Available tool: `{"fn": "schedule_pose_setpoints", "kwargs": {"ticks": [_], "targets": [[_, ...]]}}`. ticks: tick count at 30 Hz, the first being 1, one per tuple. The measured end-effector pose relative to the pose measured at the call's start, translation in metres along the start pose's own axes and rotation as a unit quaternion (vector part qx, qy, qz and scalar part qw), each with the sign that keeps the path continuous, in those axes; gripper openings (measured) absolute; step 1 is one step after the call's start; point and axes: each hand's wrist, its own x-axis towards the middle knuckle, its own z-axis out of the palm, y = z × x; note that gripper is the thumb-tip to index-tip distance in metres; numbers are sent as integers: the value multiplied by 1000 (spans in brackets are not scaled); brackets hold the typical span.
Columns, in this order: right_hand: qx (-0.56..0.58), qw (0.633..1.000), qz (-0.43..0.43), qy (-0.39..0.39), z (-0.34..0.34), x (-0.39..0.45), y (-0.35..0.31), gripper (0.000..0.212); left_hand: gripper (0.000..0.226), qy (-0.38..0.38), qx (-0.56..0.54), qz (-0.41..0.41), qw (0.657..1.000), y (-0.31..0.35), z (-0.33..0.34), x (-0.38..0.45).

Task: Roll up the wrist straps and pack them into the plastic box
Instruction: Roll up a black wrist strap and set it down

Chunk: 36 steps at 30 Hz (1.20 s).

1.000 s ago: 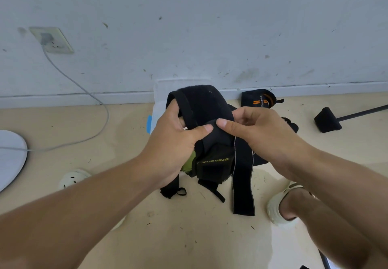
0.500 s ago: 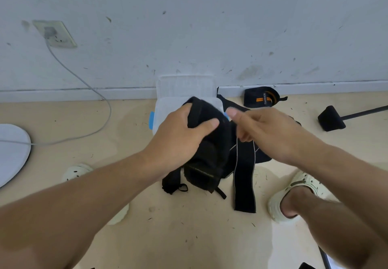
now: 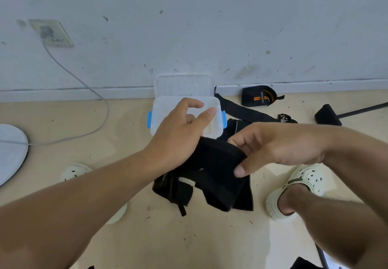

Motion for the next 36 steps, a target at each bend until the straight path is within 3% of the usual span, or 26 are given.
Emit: {"fn": "schedule_pose_setpoints", "kwargs": {"ticks": [2, 6, 9, 12, 17, 19, 22, 24, 27, 30, 33, 36], "targets": [[45, 999, -16, 23, 0, 0, -5, 20, 30, -3, -9, -17, 1000, -1, -1, 1], [150, 985, -28, 81, 3, 1, -11, 37, 30, -40, -40, -10, 998, 1, 0, -4], [225, 963, -63, 131, 6, -1, -18, 18, 51, -94, -110, -8, 989, 6, -1, -12], [279, 945, -84, 150, 5, -2, -19, 37, 66, -138, -161, -1, 977, 8, -3, -14], [341, 910, -110, 207, 4, 0, -19, 49, 63, -161, -161, 3, 974, 5, -2, -12], [355, 897, -116, 236, 5, 0, -19, 48, 63, -143, -161, 20, 976, 1, 0, -13], [390, 877, -131, 247, 6, 1, -19, 45, 67, -49, -104, 83, 990, -6, 6, -14], [399, 873, -131, 249, 6, 1, -19, 44, 51, 8, -93, 107, 990, -7, 7, -12], [346, 891, -125, 267, 7, 1, -18, 47, 22, 38, -119, 102, 987, -9, 6, -6], [141, 920, -119, 347, 9, 0, -17, 55, 7, 42, -125, 75, 988, -8, 4, -2], [-122, 903, -125, 392, 9, -1, -11, 66, 7, 37, -133, 39, 990, -5, 3, -2], [-199, 896, -156, 366, 9, 1, -4, 64, 13, 18, -151, 5, 988, -3, 1, -2]]}}
